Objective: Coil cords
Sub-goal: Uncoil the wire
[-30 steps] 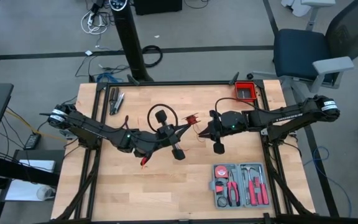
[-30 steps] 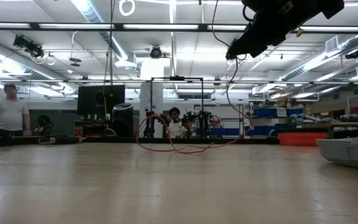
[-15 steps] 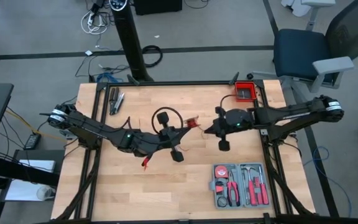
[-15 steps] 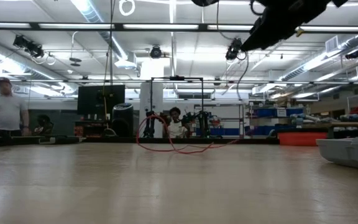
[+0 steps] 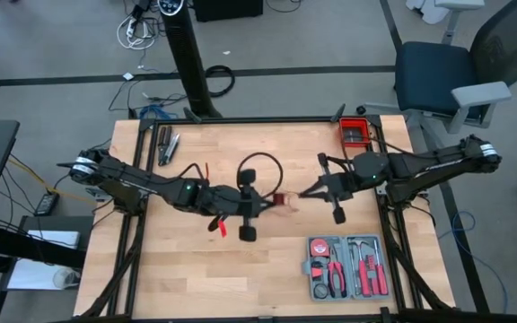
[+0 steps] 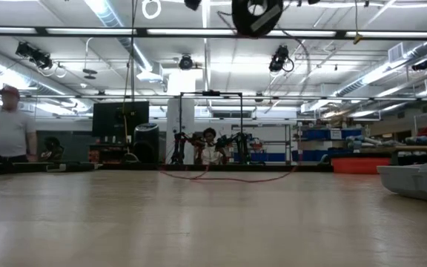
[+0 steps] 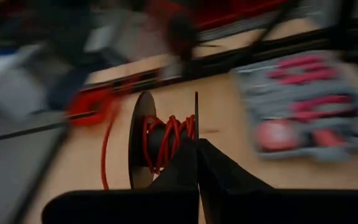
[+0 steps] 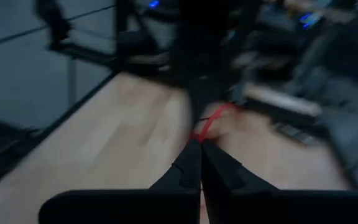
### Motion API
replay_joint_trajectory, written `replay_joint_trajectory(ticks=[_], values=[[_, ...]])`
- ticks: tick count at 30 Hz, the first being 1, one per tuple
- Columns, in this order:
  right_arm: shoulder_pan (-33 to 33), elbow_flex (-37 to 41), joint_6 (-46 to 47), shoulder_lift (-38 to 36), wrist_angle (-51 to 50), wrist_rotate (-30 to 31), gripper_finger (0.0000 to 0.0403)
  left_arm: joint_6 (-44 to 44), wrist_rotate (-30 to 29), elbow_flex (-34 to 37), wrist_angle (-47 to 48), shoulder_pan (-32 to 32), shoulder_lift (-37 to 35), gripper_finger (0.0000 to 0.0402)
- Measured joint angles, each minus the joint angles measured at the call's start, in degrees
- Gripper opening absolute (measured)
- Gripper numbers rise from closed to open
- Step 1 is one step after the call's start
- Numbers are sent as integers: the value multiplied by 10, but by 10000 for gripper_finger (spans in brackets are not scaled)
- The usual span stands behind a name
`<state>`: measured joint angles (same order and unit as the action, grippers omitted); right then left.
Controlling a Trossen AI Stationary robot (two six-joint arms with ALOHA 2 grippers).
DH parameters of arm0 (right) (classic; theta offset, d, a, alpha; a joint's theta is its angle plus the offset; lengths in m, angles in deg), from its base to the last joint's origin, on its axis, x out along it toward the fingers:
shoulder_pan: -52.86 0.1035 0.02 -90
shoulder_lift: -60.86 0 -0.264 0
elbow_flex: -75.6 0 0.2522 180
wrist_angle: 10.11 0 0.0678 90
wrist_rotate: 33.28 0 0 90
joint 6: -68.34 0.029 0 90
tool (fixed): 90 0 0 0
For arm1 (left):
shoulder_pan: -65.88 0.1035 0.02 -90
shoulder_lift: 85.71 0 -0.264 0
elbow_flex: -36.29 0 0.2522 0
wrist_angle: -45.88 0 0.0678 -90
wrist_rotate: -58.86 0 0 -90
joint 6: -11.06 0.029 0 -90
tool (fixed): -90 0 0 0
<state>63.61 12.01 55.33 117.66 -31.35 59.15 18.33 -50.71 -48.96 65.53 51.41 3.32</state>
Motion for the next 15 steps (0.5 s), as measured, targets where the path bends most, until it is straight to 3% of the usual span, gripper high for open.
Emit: replay_joint_trajectory(ticks=[3, 8, 15], values=[[0, 0, -19, 26, 34, 24, 0, 4, 35, 0, -5, -1, 0, 0], [-31, 0, -24, 68, -21, 37, 0, 14, 23, 0, -24, -17, 0, 0], [-94, 0, 41, 73, -111, 199, 9, 43, -84, 0, -42, -41, 0, 0]])
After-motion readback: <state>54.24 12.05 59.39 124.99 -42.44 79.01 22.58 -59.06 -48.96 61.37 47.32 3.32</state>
